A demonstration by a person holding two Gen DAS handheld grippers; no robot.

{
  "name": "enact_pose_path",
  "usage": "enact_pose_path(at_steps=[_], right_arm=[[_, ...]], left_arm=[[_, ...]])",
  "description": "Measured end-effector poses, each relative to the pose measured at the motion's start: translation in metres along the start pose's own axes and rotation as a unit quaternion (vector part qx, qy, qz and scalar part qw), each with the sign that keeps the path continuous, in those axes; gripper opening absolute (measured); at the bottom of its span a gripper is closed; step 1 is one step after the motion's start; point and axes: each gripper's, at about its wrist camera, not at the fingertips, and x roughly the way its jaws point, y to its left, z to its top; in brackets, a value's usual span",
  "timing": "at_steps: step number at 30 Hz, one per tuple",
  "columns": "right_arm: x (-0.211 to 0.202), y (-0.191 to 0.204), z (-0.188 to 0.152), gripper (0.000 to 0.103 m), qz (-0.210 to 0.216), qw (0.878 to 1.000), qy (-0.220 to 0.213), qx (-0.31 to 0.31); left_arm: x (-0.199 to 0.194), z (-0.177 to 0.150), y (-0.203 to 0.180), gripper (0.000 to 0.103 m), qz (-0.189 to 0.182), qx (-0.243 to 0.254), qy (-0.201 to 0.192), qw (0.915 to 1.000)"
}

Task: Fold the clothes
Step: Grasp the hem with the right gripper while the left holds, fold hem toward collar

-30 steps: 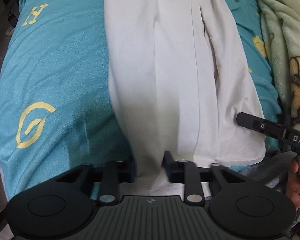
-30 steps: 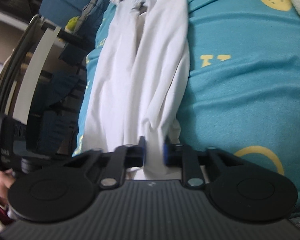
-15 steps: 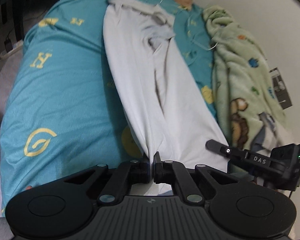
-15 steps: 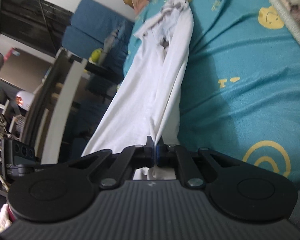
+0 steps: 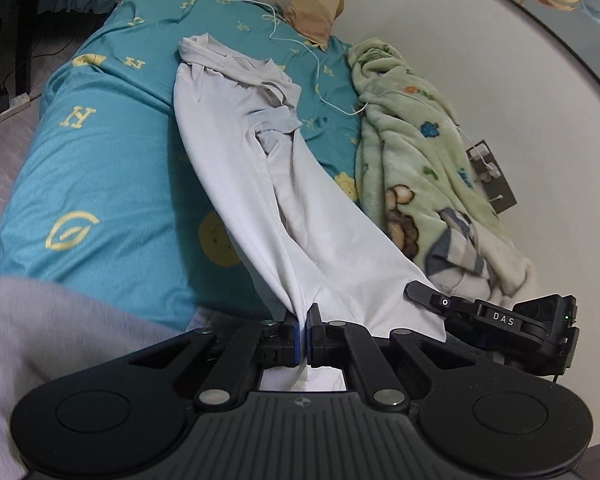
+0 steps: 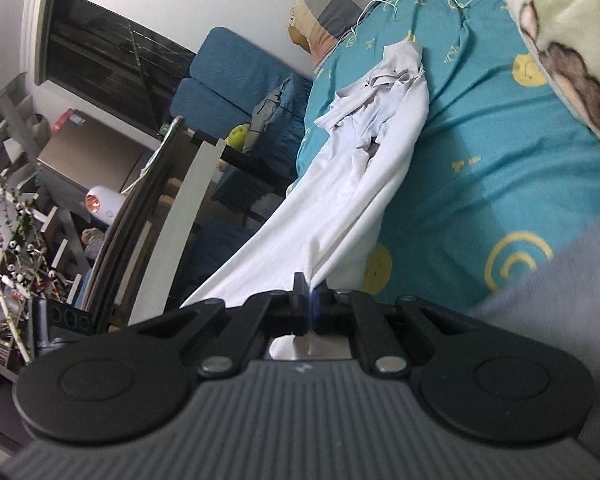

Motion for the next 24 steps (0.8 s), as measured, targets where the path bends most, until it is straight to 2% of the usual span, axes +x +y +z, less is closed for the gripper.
enact_pose_path(at_steps=[3, 6, 10, 15, 19, 24], right_arm=[[-0.007, -0.001, -0.002, 0.005, 0.005, 1.0, -0.003, 0.004], [-0.006, -0.001, 0.011, 0.005, 0.012, 1.0, -0.009, 0.012], [0.003, 0.008, 0.048, 0.005, 0.014, 0.999, -0.028, 0.005], [0.035, 0.013, 0.11, 0.005, 0.015, 0.999, -0.05, 0.003], [0.077, 0.003, 0.158, 0.005, -0.007, 0.998, -0.059, -0.002], [0.134, -0.027, 0.208, 0.005, -0.044, 0.997, -0.059, -0.006]], left_arm=[[-0.004, -0.01, 0.002, 0.003, -0.006, 0.0, -0.015, 0.9999], [-0.007, 0.0, 0.002, 0.003, -0.014, -0.003, -0.033, 0.9993], [-0.008, 0.04, -0.004, 0.003, -0.021, 0.004, -0.073, 0.9971], [0.012, 0.109, 0.001, 0.003, -0.012, 0.004, -0.125, 0.9921], [0.047, 0.168, 0.013, 0.003, 0.008, 0.006, -0.15, 0.9886], [0.109, 0.231, 0.05, 0.003, 0.036, -0.003, -0.164, 0.9859]])
